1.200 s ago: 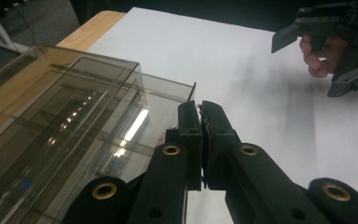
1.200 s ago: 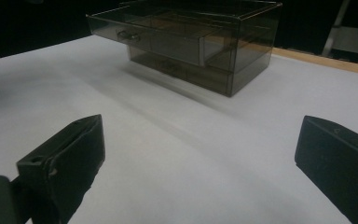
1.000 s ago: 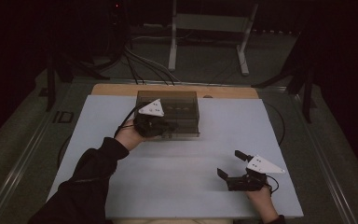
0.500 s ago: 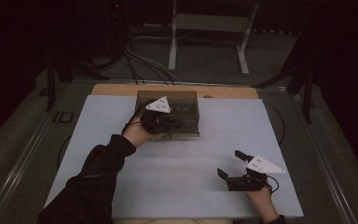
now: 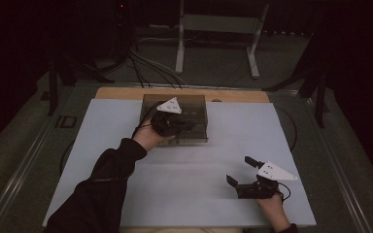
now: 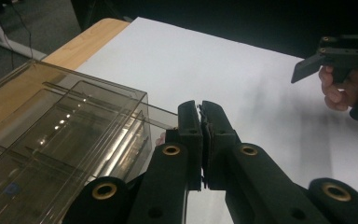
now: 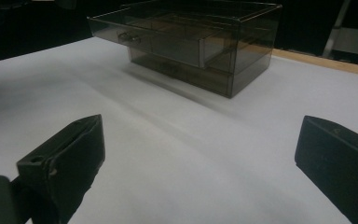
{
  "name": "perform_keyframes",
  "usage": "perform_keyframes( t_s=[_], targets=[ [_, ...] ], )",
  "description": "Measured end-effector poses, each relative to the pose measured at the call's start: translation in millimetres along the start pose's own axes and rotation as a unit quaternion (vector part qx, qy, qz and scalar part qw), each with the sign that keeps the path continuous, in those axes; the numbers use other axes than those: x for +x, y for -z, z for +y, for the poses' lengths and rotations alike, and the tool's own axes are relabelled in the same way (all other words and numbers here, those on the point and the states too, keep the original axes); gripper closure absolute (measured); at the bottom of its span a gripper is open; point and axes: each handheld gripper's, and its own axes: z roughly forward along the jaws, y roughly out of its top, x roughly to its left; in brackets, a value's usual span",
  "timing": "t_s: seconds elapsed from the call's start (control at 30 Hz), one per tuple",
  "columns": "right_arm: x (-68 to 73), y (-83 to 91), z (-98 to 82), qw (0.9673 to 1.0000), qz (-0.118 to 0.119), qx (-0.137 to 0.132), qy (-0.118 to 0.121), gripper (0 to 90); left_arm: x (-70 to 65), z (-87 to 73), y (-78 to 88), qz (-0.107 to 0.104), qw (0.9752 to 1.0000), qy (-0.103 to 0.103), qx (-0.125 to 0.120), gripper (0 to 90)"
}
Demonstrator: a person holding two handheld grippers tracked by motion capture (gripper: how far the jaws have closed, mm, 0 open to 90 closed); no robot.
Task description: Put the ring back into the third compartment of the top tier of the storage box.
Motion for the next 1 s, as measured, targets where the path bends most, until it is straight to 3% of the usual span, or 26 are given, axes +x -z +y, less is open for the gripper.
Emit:
perform_keyframes(
  t_s=[0.27,0.47,0.7,1.0],
  targets=[
    [-0.1,0.2,0.0,1.0,0.0,0.0,0.0,1.8,0.5,1.4,-9.5,0.001,1.0,0.008,0.005,87.5],
    [-0.3,0.4,0.0,1.0,0.0,0.0,-0.001,1.8,1.4,3.1,-12.2,0.026,0.9992,0.028,0.011,87.5],
    [-0.4,0.3,-0.1,1.0,0.0,0.0,-0.001,1.8,3.4,2.7,-16.2,0.024,0.9987,0.043,0.015,87.5],
    [-0.6,0.6,-0.2,1.0,0.001,0.0,-0.001,1.8,2.9,1.6,-29.8,0.031,0.9982,0.038,0.036,87.3]
  ],
)
